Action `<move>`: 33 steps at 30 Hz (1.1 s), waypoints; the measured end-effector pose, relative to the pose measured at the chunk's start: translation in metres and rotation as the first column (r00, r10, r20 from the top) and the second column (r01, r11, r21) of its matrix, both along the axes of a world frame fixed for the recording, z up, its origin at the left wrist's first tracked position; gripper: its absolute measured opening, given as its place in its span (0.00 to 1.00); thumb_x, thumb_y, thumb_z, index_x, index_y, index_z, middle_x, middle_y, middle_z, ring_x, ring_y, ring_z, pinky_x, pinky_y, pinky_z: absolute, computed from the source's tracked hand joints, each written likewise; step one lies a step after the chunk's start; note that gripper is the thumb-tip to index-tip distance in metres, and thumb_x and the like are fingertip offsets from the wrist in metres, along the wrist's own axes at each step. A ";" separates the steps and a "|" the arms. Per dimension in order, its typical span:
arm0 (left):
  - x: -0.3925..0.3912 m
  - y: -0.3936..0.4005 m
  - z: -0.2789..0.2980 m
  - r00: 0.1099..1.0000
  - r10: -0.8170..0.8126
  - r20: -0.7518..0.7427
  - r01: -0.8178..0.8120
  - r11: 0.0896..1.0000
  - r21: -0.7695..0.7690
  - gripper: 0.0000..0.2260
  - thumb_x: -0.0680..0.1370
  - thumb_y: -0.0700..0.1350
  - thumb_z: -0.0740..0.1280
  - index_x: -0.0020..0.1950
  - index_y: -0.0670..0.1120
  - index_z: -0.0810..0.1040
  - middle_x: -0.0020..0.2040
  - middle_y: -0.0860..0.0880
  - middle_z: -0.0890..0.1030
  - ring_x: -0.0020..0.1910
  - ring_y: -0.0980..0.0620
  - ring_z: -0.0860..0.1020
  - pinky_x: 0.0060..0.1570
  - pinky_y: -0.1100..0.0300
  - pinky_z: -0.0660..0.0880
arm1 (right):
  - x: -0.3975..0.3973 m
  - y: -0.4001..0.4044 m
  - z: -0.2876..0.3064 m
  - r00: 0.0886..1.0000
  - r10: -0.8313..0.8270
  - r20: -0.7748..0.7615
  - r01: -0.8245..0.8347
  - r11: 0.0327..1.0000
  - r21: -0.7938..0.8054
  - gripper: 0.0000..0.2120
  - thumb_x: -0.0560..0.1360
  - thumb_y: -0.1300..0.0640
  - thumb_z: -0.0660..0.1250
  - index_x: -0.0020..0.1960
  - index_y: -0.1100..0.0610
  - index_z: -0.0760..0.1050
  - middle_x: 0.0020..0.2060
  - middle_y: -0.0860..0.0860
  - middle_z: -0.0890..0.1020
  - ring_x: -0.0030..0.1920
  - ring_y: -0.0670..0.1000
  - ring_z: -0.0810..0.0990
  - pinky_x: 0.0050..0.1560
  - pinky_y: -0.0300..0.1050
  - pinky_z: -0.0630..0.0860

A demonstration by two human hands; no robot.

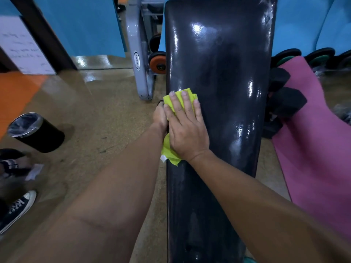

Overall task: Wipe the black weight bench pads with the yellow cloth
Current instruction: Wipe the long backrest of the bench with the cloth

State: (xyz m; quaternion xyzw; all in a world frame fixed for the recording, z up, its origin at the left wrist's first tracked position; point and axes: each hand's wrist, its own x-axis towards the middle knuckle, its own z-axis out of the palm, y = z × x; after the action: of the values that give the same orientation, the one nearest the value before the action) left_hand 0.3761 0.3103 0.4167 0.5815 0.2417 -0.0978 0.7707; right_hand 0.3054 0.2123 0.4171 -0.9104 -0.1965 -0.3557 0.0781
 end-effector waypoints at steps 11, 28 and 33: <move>-0.004 -0.006 0.003 0.999 0.002 -0.035 -0.004 0.999 -0.034 0.16 0.83 0.52 0.58 0.49 0.47 0.83 0.46 0.45 0.85 0.46 0.46 0.83 0.45 0.57 0.80 | -0.007 -0.023 0.003 0.992 -0.118 -0.043 0.123 0.977 0.175 0.24 0.82 0.57 0.61 0.78 0.55 0.69 0.81 0.58 0.63 0.82 0.62 0.57 0.82 0.63 0.53; -0.009 -0.009 0.007 0.999 0.039 -0.032 -0.041 0.997 -0.070 0.19 0.85 0.53 0.55 0.58 0.45 0.83 0.51 0.43 0.86 0.47 0.45 0.84 0.45 0.58 0.83 | -0.017 -0.066 -0.012 0.998 -0.034 -0.054 0.040 0.993 0.113 0.24 0.83 0.56 0.59 0.79 0.56 0.68 0.80 0.60 0.62 0.81 0.64 0.57 0.81 0.66 0.54; -0.010 -0.010 0.008 0.997 0.060 -0.037 -0.063 0.994 -0.092 0.20 0.85 0.53 0.55 0.48 0.47 0.83 0.43 0.47 0.86 0.41 0.48 0.84 0.39 0.60 0.83 | -0.018 -0.107 -0.022 0.999 0.053 -0.011 -0.053 0.999 0.000 0.23 0.84 0.55 0.56 0.78 0.56 0.69 0.80 0.59 0.65 0.81 0.63 0.60 0.80 0.64 0.56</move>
State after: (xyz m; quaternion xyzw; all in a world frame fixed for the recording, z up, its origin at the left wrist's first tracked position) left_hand 0.3664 0.3001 0.4243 0.5353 0.2680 -0.0950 0.7954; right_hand 0.2869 0.1051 0.3949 -0.9068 -0.2200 -0.3486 0.0883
